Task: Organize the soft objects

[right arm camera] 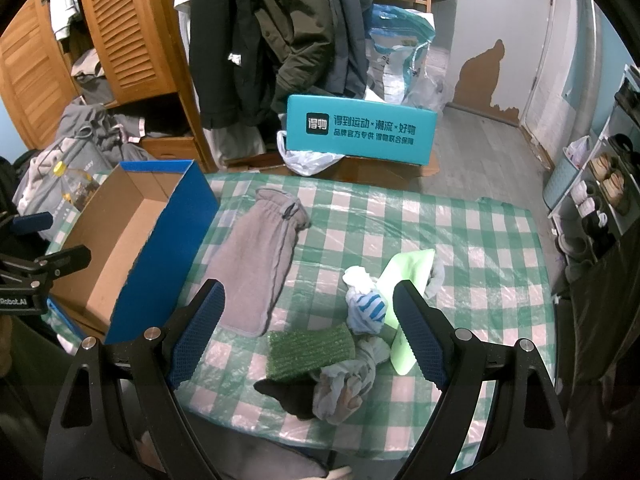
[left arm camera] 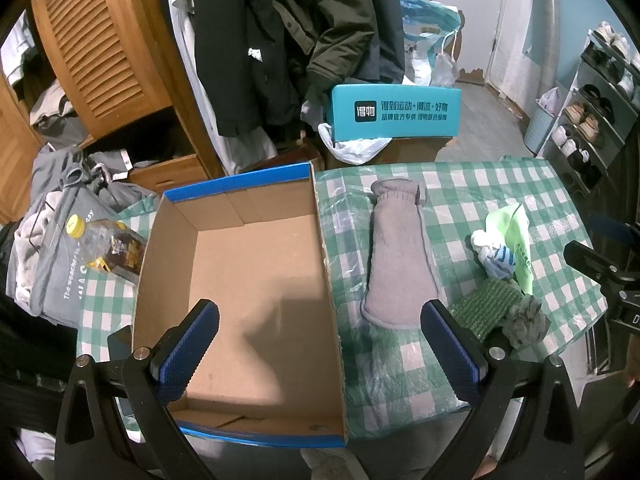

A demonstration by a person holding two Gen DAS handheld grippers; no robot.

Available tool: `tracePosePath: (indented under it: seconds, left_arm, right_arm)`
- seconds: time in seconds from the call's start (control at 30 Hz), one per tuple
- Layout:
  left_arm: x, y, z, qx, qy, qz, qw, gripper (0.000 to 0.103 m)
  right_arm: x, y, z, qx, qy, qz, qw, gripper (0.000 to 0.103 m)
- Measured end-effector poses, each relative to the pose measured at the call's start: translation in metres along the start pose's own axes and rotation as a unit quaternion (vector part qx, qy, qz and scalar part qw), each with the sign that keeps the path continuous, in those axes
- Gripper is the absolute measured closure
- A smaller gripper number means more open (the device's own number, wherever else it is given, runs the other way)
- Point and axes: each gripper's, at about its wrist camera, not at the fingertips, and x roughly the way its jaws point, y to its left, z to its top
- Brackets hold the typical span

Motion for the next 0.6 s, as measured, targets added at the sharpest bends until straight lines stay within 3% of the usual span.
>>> tracePosePath:
  seconds: [0.6]
  left_arm:
    - [0.0012, -0.0019, -0.0065, 0.0, 0.004, -0.001, 1.0, 0.001]
  right_arm:
    - [-0.0003, -0.0038, 0.0001, 0.0, 0.001, 0.0, 1.0, 0.018]
